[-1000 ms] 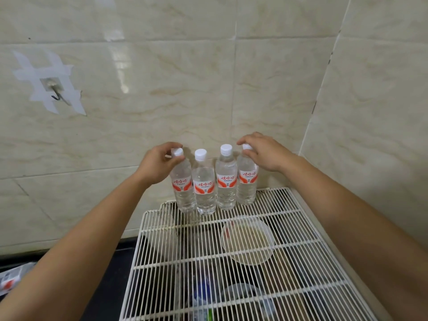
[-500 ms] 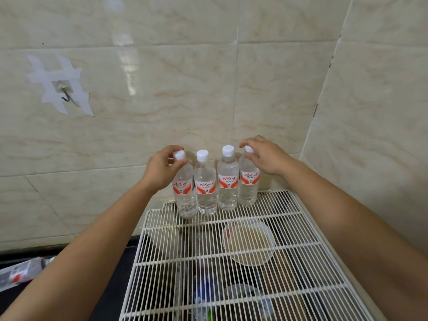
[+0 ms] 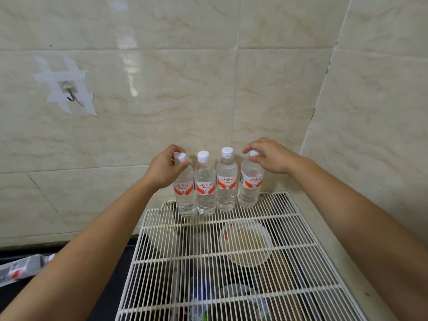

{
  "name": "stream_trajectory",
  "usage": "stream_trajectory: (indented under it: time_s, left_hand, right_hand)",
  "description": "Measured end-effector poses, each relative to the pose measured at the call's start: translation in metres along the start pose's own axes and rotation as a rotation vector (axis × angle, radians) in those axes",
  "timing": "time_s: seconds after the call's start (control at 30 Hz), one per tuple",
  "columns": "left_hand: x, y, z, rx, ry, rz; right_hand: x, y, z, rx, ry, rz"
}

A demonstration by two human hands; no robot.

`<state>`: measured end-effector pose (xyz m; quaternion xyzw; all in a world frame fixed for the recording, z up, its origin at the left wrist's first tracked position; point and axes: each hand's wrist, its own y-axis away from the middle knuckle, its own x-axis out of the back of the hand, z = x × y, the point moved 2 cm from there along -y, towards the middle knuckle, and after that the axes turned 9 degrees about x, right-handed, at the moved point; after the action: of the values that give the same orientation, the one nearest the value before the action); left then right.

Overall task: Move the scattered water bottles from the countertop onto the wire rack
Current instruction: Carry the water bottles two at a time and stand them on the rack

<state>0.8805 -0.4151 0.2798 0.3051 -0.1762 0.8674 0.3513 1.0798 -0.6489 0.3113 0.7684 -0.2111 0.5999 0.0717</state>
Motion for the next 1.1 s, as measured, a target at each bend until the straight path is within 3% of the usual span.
stream_trajectory:
  time_s: [0.13, 0.3, 0.43, 0.57, 0.7, 0.93, 1.1]
  left_hand:
    - [0.000, -0.002, 0.006, 0.043, -0.055, -0.077]
    - [-0.007, -0.005, 0.023, -0.118, -0.422, -0.006]
    - [-0.017, -0.012, 0.024, -0.170, -0.403, -0.068]
    - [-0.026, -0.012, 0.019, -0.189, -0.347, 0.000]
    - [-0.029, -0.012, 0.018, -0.170, -0.336, 0.041]
    - [-0.029, -0.010, 0.021, -0.152, -0.346, 0.035]
    - [-0.029, -0.010, 0.020, -0.154, -0.379, 0.027]
  right_hand:
    - [0.000, -0.002, -0.003, 0.017, -0.016, -0.004]
    - [0.005, -0.008, -0.002, 0.013, -0.012, -0.043]
    - [-0.003, -0.015, -0.007, -0.020, -0.080, -0.060]
    - [-0.015, -0.025, -0.024, 0.014, -0.052, 0.058]
    - [-0.029, -0.036, -0.030, 0.057, 0.005, 0.042]
    - [-0.026, -0.033, -0.022, 0.083, -0.148, 0.044]
    - [-0.024, -0.034, -0.030, 0.080, -0.039, 0.001]
